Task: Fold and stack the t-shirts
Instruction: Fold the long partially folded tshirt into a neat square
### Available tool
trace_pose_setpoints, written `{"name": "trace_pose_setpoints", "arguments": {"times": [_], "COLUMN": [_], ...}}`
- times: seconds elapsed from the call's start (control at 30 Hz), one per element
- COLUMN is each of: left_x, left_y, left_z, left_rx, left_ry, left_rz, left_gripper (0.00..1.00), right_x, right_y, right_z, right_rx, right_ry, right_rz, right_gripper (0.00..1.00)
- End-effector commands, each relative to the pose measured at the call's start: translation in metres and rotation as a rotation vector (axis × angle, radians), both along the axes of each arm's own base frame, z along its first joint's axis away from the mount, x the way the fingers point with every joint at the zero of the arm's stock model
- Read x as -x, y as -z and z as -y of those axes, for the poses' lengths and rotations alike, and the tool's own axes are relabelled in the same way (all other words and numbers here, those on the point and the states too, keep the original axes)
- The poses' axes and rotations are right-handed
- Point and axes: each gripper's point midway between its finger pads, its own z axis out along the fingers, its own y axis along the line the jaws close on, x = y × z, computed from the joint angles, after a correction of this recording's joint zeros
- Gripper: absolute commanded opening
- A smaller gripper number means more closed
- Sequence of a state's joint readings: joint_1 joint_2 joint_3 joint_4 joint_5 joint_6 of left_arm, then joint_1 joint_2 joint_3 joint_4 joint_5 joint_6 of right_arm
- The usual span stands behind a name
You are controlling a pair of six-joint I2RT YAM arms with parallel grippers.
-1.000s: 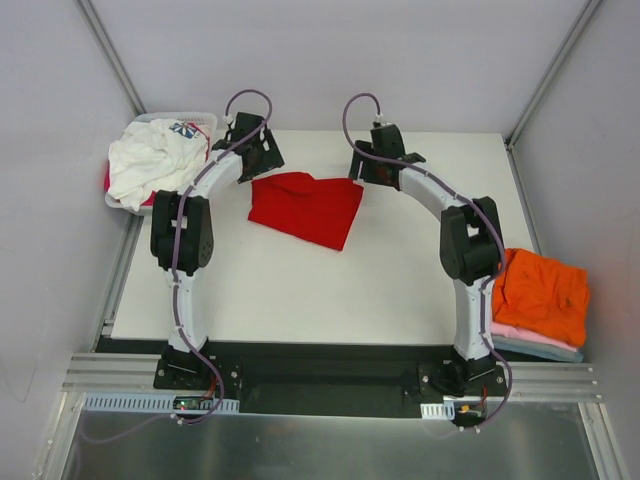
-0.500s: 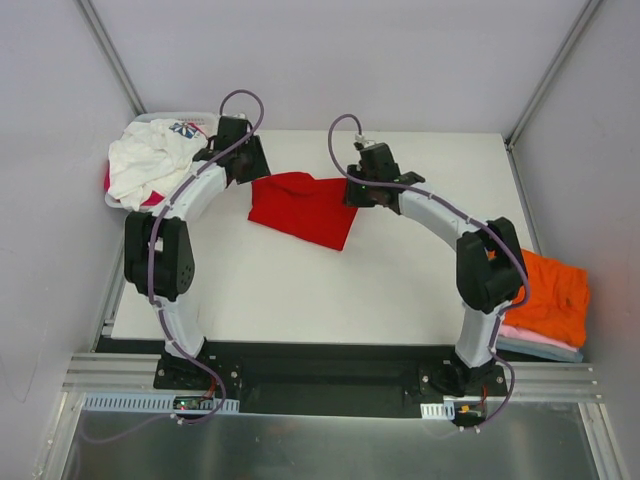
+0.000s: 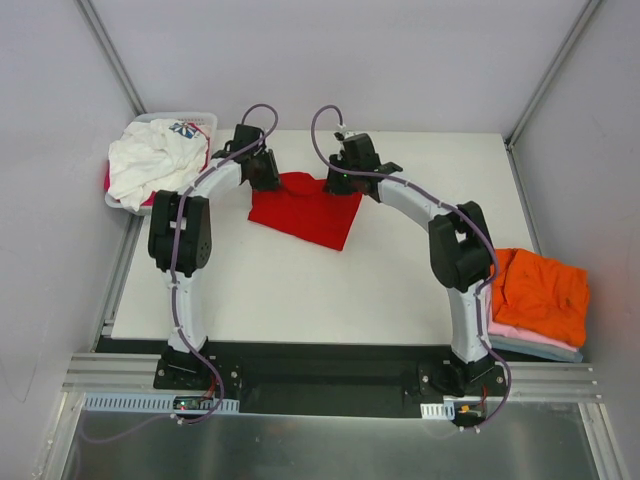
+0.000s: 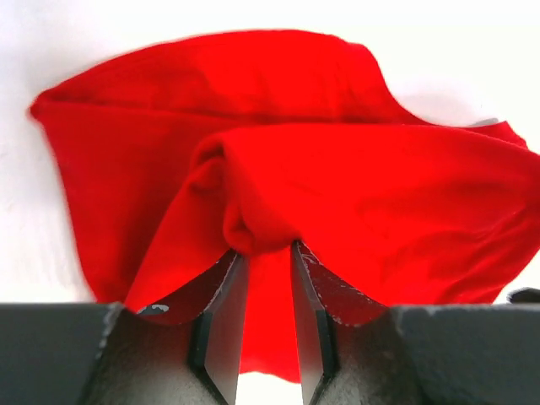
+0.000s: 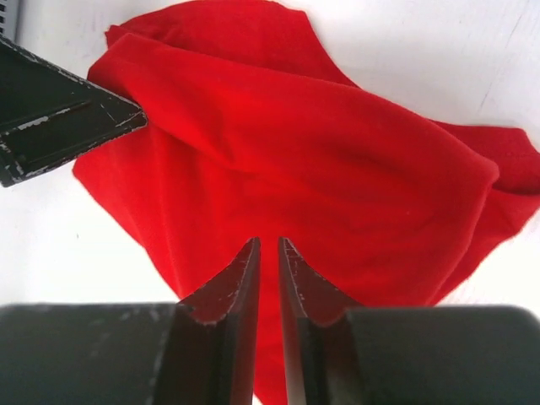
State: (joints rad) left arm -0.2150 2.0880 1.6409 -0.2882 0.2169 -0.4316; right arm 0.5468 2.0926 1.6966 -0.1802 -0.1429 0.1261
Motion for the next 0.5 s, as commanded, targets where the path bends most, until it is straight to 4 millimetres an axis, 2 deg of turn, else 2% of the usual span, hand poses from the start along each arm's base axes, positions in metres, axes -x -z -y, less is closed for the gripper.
{"name": "trace_pose_setpoints", "arguments": {"times": [0.0, 0.03, 0.07, 0.13, 0.17, 0.2, 0.23, 0.27, 0.33, 0.37, 0.4, 0.47], "left_x": [-0.026, -0.034, -0.038, -0.056, -0.062, -0.069, -0.084, -0.088, -0.101, -0.103, -0.105, -0.110], "left_y": [-0.014, -0.018, -0.010, -0.015, -0.002, 0.001, -0.008, 0.012, 0.014, 0.024, 0.027, 0.024], "left_z": [0.013, 0.012, 0.011, 0.008, 0.007, 0.006, 0.005, 0.005, 0.003, 0.000, -0.003, -0.009], "left_rx": [0.052, 0.049, 0.047, 0.032, 0.028, 0.024, 0.021, 0.013, 0.001, -0.005, -0.015, -0.025], "left_ry": [0.004, -0.008, -0.023, -0.068, -0.095, -0.105, -0.123, -0.140, -0.165, -0.188, -0.200, -0.219], "left_rz": [0.051, 0.068, 0.057, 0.093, 0.078, 0.083, 0.122, 0.094, 0.114, 0.098, 0.101, 0.114], "left_gripper": [0.28, 0.30, 0.32, 0.45, 0.48, 0.49, 0.50, 0.52, 0.52, 0.52, 0.52, 0.52], "right_x": [-0.021, -0.024, -0.028, -0.035, -0.043, -0.047, -0.051, -0.061, -0.068, -0.074, -0.080, -0.084], "right_y": [-0.020, -0.018, -0.015, -0.010, -0.007, -0.003, 0.000, 0.006, 0.011, 0.016, 0.019, 0.023], "right_z": [-0.013, -0.013, -0.012, -0.007, -0.004, -0.002, 0.000, 0.005, 0.008, 0.016, 0.018, 0.032], "right_rx": [-0.075, -0.077, -0.081, -0.082, -0.092, -0.099, -0.107, -0.121, -0.138, -0.138, -0.140, -0.129], "right_ry": [0.000, 0.002, 0.014, 0.037, 0.058, 0.064, 0.073, 0.095, 0.096, 0.113, 0.121, 0.145], "right_rz": [0.046, 0.044, 0.041, 0.041, 0.040, 0.031, 0.023, 0.009, -0.006, -0.016, -0.022, -0.036], "right_gripper": [0.17, 0.17, 0.17, 0.17, 0.17, 0.17, 0.17, 0.17, 0.17, 0.17, 0.17, 0.17]}}
